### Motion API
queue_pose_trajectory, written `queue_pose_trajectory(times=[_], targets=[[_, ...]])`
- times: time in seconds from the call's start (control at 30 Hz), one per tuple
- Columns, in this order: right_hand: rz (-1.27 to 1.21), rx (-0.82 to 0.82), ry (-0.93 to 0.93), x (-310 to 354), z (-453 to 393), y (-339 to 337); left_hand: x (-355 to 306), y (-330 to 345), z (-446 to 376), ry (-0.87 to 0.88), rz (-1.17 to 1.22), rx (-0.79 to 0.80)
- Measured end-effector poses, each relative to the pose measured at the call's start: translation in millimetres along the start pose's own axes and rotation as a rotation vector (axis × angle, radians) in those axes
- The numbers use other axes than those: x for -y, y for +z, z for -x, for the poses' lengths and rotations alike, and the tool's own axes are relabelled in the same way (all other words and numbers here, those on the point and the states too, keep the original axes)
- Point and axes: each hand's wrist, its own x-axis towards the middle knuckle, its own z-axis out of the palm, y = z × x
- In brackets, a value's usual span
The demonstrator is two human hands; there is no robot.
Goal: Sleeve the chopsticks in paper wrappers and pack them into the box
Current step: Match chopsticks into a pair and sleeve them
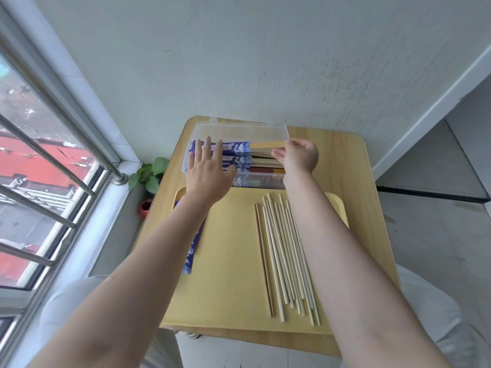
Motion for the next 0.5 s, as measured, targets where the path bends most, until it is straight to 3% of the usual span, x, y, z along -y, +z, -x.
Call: queue_pose_trajectory(times=[0.07, 0.23, 0.37, 0.5], targets=[[0.262, 0.027, -0.1, -4, -5, 0, 3, 3, -3, -0.002, -0.024, 0.03], [0.976, 0.03, -0.579, -6, -13, -9, 7, 9, -9, 0.015, -0.09, 0.108], [1.213, 0.275, -0.83, -14, -11, -11, 6, 10, -13, 0.026, -0.119, 0.099], [1.335, 0.426, -0.826, -31, -8, -8, 7, 12, -12, 0.031, -0.153, 0.129]])
